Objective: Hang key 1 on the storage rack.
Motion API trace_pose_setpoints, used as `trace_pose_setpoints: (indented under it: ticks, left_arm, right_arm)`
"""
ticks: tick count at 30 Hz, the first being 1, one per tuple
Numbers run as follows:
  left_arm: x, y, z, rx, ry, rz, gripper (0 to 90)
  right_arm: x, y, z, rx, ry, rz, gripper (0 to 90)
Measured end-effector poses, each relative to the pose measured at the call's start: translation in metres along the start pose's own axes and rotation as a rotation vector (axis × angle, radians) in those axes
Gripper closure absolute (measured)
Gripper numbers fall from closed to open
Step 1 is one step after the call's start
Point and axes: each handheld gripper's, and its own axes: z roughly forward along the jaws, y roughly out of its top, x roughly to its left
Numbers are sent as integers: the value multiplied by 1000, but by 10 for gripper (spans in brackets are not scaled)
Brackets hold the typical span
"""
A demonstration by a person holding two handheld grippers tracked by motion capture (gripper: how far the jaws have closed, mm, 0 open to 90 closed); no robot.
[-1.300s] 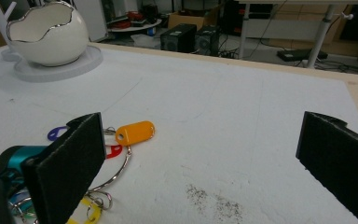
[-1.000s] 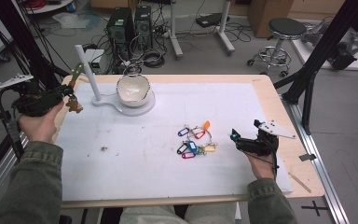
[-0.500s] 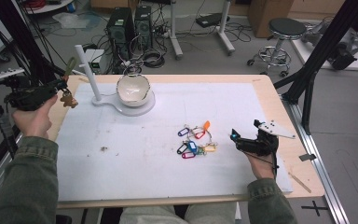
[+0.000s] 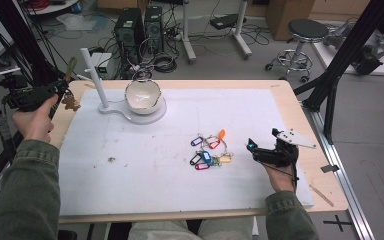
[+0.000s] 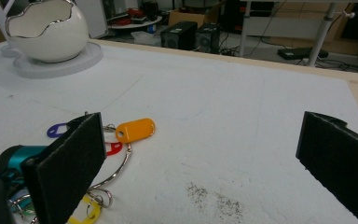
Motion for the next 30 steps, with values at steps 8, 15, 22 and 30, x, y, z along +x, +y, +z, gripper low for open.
trace_pose_setpoints:
  ticks: [8,15,22,30]
  left_arm:
    - [6,6,13,19,22,-22,703]
    - [13,4,22,35,61,-42,710]
    - [14,-1,30,74,90,-37,711]
    - [25,-6,34,99,130,-71,712]
  right_arm:
    - [1,0,0,5,-1,-3,5]
    - [0,0,0,6,-1,-5,5]
    - [0,-1,-2,4,-3,0,5]
    - [-1,-1,-4,4,-8,0,5]
